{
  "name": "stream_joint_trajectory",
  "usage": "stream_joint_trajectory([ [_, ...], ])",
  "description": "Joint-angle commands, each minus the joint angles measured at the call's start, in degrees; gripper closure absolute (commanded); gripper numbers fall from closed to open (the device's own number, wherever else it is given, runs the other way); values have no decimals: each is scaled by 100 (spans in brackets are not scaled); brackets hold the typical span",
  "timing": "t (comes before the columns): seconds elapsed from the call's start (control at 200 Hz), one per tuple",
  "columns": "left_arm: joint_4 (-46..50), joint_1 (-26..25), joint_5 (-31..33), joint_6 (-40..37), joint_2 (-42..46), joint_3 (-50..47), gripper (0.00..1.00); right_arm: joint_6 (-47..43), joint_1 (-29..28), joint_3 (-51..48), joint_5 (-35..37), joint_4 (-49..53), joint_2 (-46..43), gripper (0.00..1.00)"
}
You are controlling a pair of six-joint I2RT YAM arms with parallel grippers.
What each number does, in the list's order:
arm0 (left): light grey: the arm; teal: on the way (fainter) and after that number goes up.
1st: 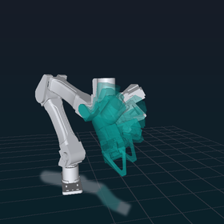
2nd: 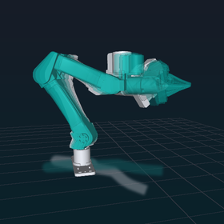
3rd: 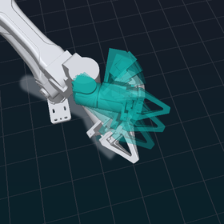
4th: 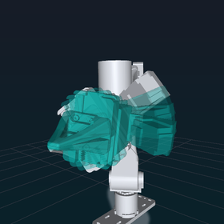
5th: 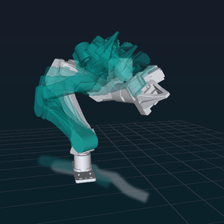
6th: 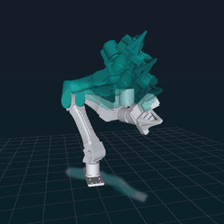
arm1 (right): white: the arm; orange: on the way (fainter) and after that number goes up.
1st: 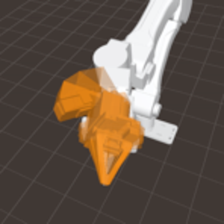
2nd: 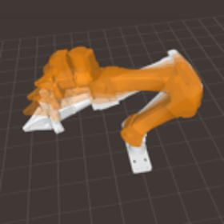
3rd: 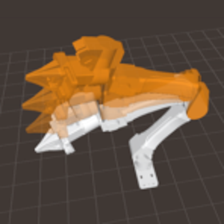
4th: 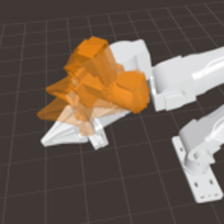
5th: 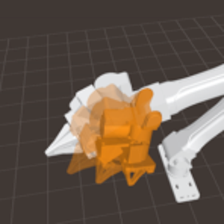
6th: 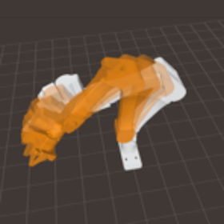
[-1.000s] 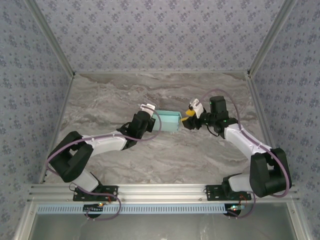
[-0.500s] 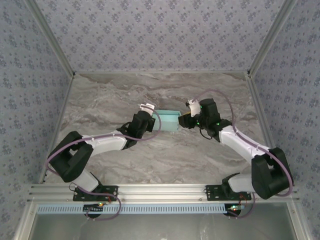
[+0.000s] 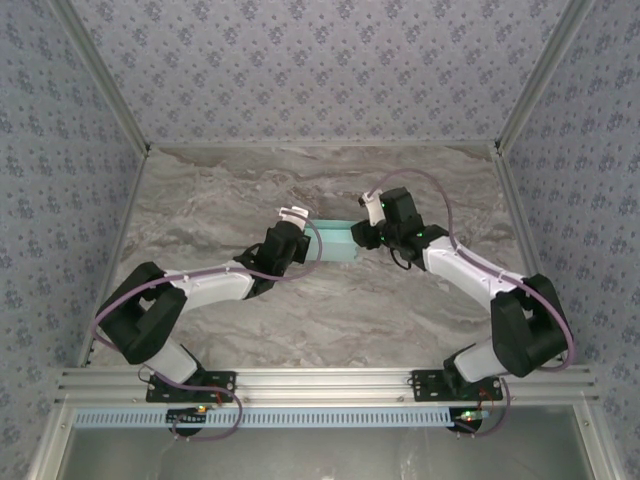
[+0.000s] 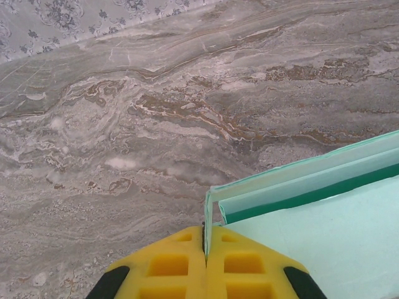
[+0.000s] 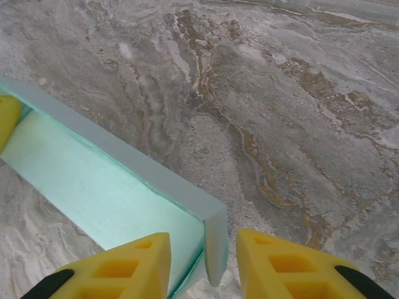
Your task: Fold the paper box
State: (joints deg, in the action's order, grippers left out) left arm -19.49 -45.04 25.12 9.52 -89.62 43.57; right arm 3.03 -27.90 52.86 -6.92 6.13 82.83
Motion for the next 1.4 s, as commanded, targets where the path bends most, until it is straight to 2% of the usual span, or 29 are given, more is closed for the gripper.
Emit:
stream_joint_trajectory([
  [0.0, 859, -5, -130, 59, -285, -91, 100, -101, -44, 251, 286, 339, 126, 65],
  [0.13, 872, -10, -104, 62, -284, -86, 100, -48, -91, 334, 253, 445, 235, 67],
  [0.19, 879, -5, -90, 72, -292, -86, 100, -1, -117, 380, 252, 506, 260, 73],
  [0.35, 885, -7, -86, 87, -314, -69, 100, 167, -212, 516, 322, 688, 261, 78],
  [0.64, 895, -7, -50, 188, -380, -37, 100, 707, -483, 1345, 655, 1795, 585, 79],
  [0.954, 932, -5, 26, 211, -389, -41, 100, 1077, -818, 1368, 995, 1811, 623, 84],
  [1.394, 956, -5, 25, 279, -437, -15, 100, 1641, -950, 1793, 644, 2067, 892, 86],
])
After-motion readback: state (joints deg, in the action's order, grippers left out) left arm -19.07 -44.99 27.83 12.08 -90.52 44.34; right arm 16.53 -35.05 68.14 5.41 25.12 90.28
